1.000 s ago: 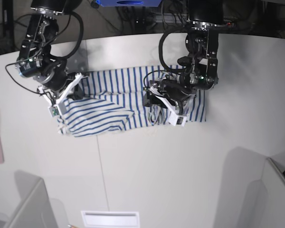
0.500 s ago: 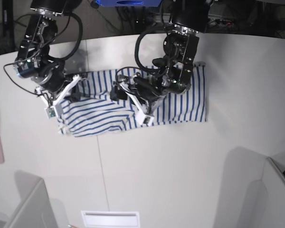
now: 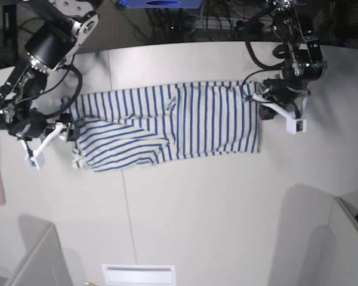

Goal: Fold the T-shirt properly
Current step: 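Release the left gripper and lift it away from the folded shirt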

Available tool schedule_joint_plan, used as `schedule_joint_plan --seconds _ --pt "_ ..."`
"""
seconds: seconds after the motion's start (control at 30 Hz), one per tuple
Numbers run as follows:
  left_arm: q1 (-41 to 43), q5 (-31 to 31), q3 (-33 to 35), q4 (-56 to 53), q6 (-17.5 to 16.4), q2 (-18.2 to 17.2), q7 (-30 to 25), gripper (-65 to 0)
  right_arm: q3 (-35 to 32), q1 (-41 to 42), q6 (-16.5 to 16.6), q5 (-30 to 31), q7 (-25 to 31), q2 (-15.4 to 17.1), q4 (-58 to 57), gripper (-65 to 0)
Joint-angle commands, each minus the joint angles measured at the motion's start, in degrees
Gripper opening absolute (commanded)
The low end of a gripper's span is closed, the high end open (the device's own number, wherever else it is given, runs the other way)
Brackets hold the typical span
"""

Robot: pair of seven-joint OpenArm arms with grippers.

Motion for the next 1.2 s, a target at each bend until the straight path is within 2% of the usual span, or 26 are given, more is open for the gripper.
schedule_joint_plan --seconds 0.0,0.13,0.23,0.33,0.43,0.53,0.6,0.83,1.0,1.07,1.17 --pt "1.45 -0.78 -0.87 1.13 -0.43 -1.02 -0.78 -65.0 0.4 2.82 0.74 1.06 1.12 2.19 -1.52 -19.5" --pt "6.02 -0.78 -5.09 1.21 -0.43 -3.22 -1.31 -65.0 0.84 8.01 1.09 1.06 1.12 5.27 -14.36 -19.2" --pt "9.36 -0.78 -8.26 0.77 -0.43 -3.57 -6.84 -65.0 1.72 11.26 1.09 1.15 1.34 6.94 -23.76 -19.2" --pt "12.17 -0.6 -9.23 0.69 -0.43 -3.66 -11.85 -65.0 5.14 13.37 1.09 1.15 1.34 6.94 -30.09 -19.2" --pt "13.23 -0.51 -9.23 0.69 -0.43 -3.74 -14.23 -65.0 6.02 14.07 1.18 1.15 1.34 6.76 -34.05 -19.1" --pt "12.79 -0.34 -9.14 0.69 -0.43 -3.74 -14.14 -65.0 6.02 13.81 1.71 1.15 1.12 6.32 -35.54 -19.2" --pt "11.82 -0.34 -8.96 0.69 -0.43 -3.74 -14.14 -65.0 5.94 12.84 3.77 1.15 1.12 5.09 -35.54 -19.5" --pt "7.69 -0.16 -8.61 -1.77 -0.43 -3.74 -14.14 -65.0 5.32 9.68 3.77 1.06 1.12 3.6 -35.45 -19.7" --pt "4.35 -0.16 -7.29 -6.79 -0.34 -3.74 -14.14 -65.0 0.4 8.18 3.77 1.06 1.12 3.51 -35.45 -20.3" --pt "3.47 -0.16 -6.32 -8.19 -0.34 -3.92 -14.14 -65.0 0.49 8.1 3.77 1.06 1.12 3.69 -35.45 -26.0" --pt "2.33 -0.07 -3.16 -10.48 -0.25 -5.41 -14.32 -65.0 -0.04 8.1 3.77 1.06 1.34 3.86 -35.81 -40.2"
